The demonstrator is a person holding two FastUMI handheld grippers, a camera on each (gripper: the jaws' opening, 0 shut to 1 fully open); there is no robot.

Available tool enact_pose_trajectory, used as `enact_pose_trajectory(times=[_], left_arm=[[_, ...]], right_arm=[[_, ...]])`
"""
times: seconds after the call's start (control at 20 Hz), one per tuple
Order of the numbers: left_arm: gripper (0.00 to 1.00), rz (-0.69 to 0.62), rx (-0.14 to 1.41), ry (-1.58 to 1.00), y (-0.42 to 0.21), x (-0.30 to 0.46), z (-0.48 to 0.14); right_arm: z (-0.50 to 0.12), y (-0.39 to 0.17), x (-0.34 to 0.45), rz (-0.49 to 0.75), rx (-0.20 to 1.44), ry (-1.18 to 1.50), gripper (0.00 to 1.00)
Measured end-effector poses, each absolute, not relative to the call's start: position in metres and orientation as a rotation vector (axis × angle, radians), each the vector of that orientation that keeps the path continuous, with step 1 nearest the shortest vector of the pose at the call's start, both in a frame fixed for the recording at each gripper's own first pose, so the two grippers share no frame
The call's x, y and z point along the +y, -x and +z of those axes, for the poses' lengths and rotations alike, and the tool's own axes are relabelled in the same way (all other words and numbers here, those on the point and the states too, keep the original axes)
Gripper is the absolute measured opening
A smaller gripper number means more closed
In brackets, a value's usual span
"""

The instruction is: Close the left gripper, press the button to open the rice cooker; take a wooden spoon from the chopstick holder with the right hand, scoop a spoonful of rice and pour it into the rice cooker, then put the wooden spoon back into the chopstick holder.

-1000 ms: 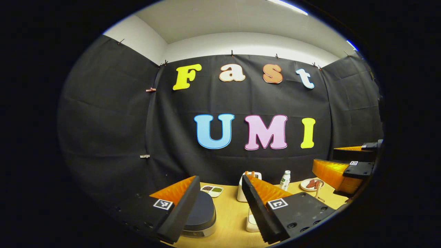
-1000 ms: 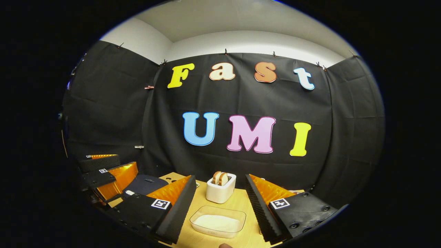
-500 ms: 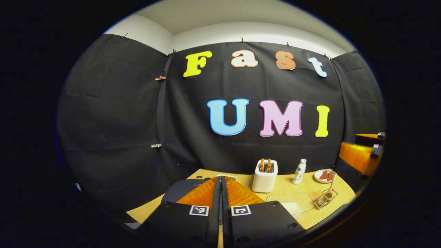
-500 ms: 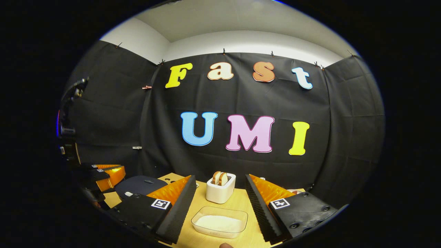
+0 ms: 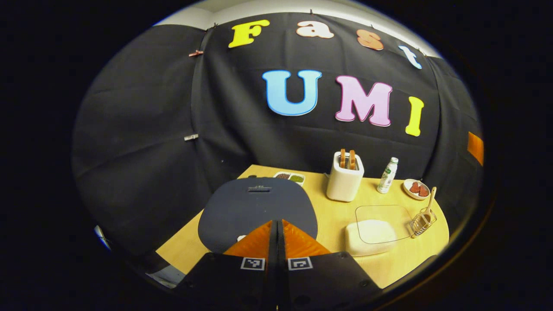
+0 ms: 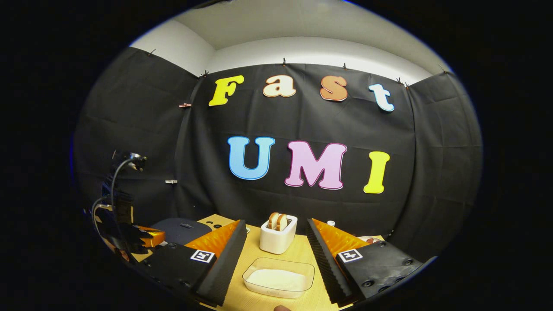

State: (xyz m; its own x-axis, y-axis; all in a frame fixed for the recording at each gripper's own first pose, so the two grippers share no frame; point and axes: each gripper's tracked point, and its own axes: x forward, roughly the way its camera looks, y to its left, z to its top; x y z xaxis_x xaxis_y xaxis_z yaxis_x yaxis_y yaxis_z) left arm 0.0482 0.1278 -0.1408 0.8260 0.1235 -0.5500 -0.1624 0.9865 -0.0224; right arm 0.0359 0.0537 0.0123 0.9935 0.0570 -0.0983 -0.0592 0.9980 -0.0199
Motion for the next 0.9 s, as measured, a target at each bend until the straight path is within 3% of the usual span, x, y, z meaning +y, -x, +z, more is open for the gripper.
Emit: enact_pose_trajectory(times=[0.35,0.9], left_arm=[[0.05,0.181,0.722,0.059,-0.041,0.148,-0.182],[0.06,0.152,0.719,0.120,-0.037,0.147,-0.190]], right_arm=[[0.010,-0.038,0.055,0.058,0.105,0.032,0.88],[0.007,-0.033,0.055,0.058,0.112,0.021,0.88]])
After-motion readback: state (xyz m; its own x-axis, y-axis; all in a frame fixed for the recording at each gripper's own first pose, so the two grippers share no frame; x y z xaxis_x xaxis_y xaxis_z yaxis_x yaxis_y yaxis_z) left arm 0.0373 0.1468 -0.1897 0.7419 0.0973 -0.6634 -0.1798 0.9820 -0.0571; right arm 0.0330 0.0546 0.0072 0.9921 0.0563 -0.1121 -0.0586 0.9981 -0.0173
